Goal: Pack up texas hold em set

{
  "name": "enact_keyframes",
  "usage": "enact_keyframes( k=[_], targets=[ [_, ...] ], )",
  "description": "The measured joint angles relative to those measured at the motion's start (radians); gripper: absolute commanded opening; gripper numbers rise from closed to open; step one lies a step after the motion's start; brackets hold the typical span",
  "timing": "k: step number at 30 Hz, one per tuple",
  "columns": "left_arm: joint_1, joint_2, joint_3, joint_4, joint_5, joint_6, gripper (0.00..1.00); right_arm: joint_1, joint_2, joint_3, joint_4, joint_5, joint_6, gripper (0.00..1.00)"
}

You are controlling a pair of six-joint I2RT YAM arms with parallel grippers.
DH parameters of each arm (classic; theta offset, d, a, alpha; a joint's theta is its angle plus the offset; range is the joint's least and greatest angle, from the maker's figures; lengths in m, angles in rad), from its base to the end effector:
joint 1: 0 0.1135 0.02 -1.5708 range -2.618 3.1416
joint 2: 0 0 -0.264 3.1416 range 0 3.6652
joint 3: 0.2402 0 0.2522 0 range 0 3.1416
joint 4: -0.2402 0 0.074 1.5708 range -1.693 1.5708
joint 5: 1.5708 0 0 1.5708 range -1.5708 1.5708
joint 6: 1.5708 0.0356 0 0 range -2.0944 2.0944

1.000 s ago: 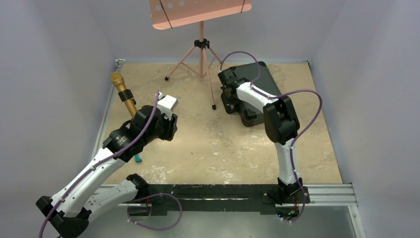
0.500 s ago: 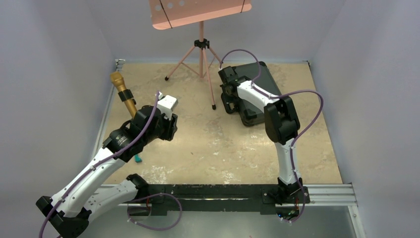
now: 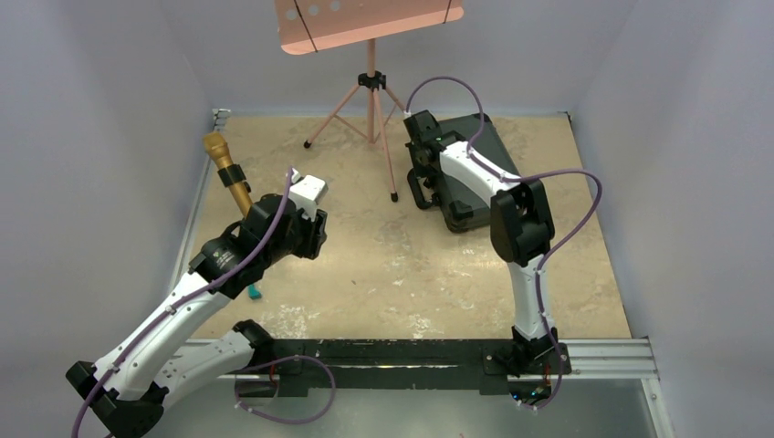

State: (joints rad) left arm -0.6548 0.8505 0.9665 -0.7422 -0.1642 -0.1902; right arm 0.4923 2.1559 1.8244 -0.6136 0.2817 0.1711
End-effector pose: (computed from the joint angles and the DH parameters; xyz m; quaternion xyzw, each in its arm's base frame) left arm 0.1389 -0.0993 0.3359 0.1680 0.8723 -0.1193 0.4435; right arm 0.4280 0.2183 0.2229 -0.1080 0.9368 -0.0271 0.3316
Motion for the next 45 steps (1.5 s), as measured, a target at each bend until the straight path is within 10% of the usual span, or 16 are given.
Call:
enact_keyframes(
  k=[45],
  targets=[
    [0.000, -0.012, 0.000, 0.000, 0.001, 0.000, 0.49, 0.001, 0.071, 0.000, -0.004, 0.040, 0.005, 0.00]
  ],
)
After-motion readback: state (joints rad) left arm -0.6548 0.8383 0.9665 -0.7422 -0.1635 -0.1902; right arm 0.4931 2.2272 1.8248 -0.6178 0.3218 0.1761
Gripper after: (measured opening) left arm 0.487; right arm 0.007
